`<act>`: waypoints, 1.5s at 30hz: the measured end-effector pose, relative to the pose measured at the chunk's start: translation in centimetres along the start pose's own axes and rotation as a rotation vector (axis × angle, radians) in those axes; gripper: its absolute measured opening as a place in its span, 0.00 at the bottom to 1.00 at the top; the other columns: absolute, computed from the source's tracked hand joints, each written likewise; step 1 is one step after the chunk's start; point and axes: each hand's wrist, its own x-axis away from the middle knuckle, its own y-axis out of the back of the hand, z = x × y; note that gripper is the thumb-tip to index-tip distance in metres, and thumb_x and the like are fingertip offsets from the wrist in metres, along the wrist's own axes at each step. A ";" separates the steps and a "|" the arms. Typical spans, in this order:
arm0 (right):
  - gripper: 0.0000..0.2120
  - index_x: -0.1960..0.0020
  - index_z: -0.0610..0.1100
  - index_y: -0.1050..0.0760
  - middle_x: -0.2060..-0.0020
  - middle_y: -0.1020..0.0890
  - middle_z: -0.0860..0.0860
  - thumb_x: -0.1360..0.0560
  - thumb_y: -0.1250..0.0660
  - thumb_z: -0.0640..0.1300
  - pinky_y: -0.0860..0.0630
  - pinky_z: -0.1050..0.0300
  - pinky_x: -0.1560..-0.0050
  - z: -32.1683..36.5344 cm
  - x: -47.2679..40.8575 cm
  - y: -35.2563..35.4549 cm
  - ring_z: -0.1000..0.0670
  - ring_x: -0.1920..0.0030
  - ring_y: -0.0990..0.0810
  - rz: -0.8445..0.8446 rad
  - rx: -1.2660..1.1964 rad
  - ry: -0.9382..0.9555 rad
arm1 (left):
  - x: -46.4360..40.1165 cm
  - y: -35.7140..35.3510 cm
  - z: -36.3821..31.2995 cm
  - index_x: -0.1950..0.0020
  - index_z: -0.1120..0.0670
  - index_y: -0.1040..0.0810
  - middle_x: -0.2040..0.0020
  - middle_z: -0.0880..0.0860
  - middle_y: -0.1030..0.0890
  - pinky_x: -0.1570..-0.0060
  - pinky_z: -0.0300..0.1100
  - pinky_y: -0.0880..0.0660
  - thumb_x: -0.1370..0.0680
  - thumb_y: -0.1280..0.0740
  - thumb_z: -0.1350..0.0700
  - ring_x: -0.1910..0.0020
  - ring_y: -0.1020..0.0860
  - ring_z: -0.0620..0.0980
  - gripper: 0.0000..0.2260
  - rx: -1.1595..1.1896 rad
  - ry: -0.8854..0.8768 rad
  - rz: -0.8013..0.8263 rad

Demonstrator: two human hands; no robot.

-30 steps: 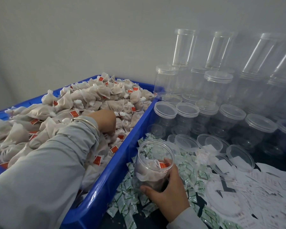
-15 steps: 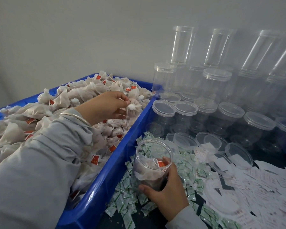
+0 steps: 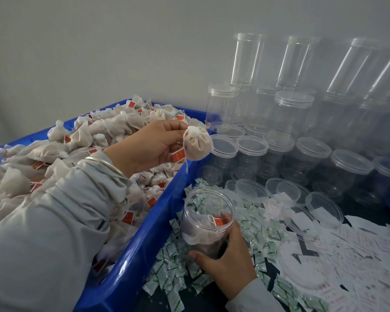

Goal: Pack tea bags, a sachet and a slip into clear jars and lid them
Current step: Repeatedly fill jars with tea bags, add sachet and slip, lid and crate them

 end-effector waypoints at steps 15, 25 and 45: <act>0.39 0.40 0.63 0.36 0.47 0.26 0.75 0.48 0.22 0.59 0.31 0.79 0.53 -0.4 -0.1 -0.2 0.70 0.47 0.25 -0.005 -0.060 0.002 | 0.8 -0.8 -0.6 0.62 0.54 0.21 0.63 0.52 0.18 0.70 0.36 0.22 0.32 0.33 0.44 0.66 0.19 0.49 0.13 -0.076 -0.134 0.080; 0.41 0.39 0.64 0.38 0.46 0.27 0.76 0.48 0.22 0.60 0.31 0.80 0.54 -0.5 -0.1 -0.2 0.71 0.46 0.26 -0.005 -0.071 0.006 | -0.2 0.8 0.0 0.60 0.55 0.22 0.65 0.48 0.17 0.69 0.36 0.21 0.22 0.35 0.55 0.66 0.18 0.45 0.08 -0.209 -0.023 -0.135; 0.41 0.40 0.68 0.39 0.45 0.30 0.79 0.48 0.22 0.62 0.33 0.81 0.52 -0.7 -0.2 -0.2 0.73 0.45 0.28 -0.010 -0.034 -0.002 | -2.0 3.8 4.9 0.38 0.56 0.22 0.49 0.52 0.19 0.47 0.43 0.25 0.21 0.38 0.55 0.48 0.21 0.51 0.14 -1.632 0.510 0.115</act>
